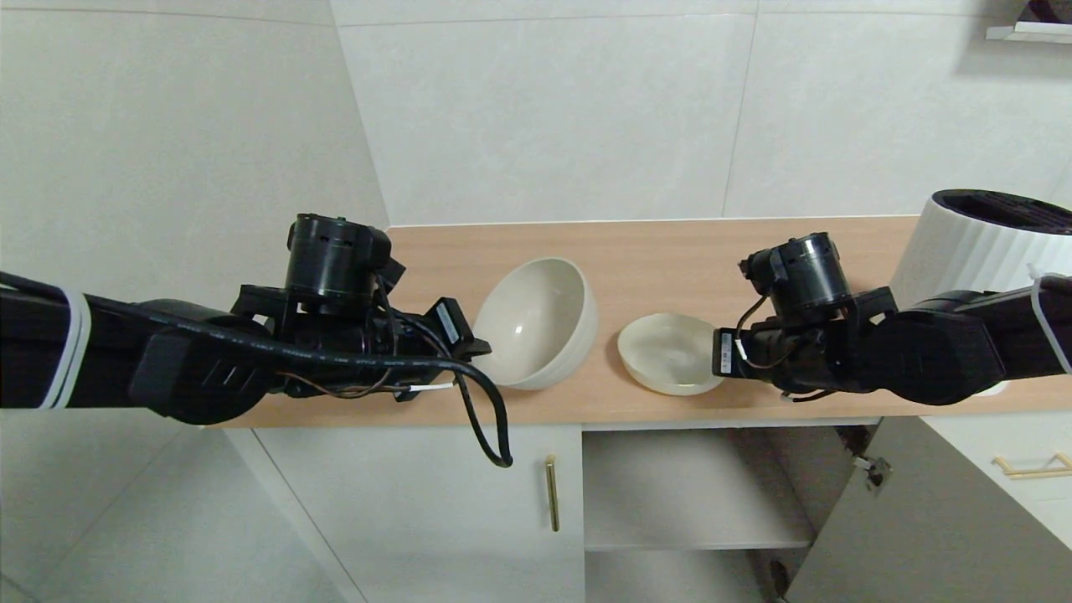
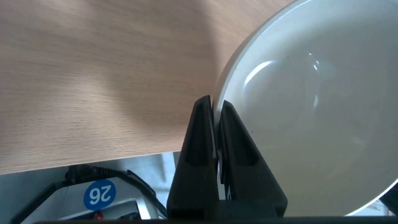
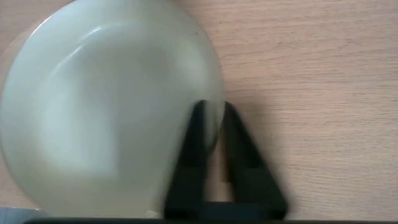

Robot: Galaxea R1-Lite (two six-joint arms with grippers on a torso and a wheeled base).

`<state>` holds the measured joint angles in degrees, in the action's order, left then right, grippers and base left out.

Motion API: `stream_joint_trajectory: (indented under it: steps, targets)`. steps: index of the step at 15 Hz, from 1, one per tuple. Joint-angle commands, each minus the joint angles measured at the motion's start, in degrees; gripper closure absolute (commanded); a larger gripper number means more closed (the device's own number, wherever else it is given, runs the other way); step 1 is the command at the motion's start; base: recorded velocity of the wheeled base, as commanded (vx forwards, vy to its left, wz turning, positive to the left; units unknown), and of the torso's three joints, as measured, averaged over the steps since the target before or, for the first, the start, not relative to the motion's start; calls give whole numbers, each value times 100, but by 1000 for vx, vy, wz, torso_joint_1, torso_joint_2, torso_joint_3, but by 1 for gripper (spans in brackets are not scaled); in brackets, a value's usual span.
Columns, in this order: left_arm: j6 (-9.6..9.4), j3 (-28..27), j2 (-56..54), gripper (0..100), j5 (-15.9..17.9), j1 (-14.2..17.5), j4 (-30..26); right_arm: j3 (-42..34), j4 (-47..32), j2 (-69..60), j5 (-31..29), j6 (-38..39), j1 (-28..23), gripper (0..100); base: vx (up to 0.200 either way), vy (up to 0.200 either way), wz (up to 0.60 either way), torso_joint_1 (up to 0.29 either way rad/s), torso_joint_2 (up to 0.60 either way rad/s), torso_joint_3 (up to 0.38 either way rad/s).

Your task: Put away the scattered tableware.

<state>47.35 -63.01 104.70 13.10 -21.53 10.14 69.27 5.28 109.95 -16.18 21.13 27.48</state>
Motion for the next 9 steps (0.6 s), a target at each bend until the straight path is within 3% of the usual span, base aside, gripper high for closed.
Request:
stream_joint_trajectory:
  steps: [1, 7, 9]
  targets:
    - [2, 0, -20, 100, -10, 0, -4, -1, -1, -26, 1, 6, 3, 100, 0, 0, 0, 0, 0, 0]
    - [-103, 263, -425, 100, -10, -27, -21, -326, -18, -650, 80, 14, 179, 100, 0, 0, 0, 0, 0, 0]
    - [-349, 720, -829, 100, -1, -27, -12, -678, -106, -1160, 88, 6, 399, 100, 0, 0, 0, 0, 0, 0]
